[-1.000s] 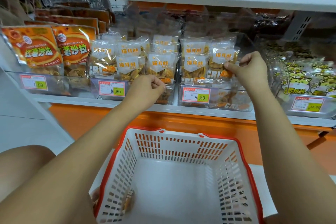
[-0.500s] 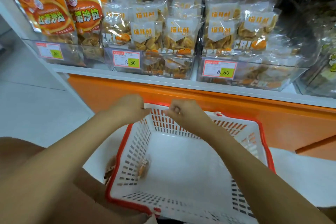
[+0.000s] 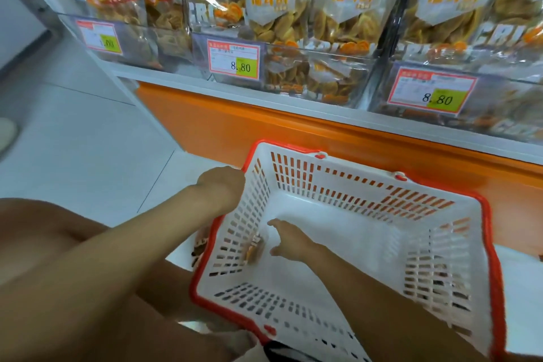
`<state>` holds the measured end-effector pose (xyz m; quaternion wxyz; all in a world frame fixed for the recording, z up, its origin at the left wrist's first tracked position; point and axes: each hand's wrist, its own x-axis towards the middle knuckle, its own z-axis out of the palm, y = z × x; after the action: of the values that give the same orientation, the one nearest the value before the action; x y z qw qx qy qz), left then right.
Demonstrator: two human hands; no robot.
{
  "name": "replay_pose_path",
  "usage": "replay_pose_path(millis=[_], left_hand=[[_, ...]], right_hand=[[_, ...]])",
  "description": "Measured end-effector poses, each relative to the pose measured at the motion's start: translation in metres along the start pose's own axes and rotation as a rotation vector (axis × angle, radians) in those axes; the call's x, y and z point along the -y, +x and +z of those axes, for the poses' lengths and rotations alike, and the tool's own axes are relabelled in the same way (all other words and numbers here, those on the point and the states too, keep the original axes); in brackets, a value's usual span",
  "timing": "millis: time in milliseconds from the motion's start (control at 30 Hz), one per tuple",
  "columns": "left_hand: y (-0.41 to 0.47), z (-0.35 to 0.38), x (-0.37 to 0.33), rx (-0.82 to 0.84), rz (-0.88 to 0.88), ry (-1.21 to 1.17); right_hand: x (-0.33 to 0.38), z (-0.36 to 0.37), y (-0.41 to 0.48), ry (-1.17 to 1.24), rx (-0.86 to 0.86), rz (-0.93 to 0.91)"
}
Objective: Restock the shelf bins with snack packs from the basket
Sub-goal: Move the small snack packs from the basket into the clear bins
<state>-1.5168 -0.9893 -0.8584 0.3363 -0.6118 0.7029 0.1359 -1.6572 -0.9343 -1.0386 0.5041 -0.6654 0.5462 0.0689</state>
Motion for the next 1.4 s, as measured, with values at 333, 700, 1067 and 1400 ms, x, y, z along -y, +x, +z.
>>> replay_pose_path(millis=[333, 700, 1067, 1400], left_hand=[[0.014, 0.004, -0.008, -0.003, 0.017, 0.114], [0.007, 0.001, -0.010, -0.018, 0.045, 0.101], [-0.022, -0.040, -0.022, -0.027, 0.191, -0.249], [-0.039, -0.070, -0.034, -0.007, 0.608, -0.565]], right_hand=[[0.012, 0.042, 0.030, 0.145, -0.012, 0.064], [-0.006, 0.033, 0.023, 0.142, 0.080, 0.061], [-0.004, -0.080, -0.064, 0.571, -0.124, -0.023], [0.061, -0.174, -0.176, 0.291, -0.462, -0.154]])
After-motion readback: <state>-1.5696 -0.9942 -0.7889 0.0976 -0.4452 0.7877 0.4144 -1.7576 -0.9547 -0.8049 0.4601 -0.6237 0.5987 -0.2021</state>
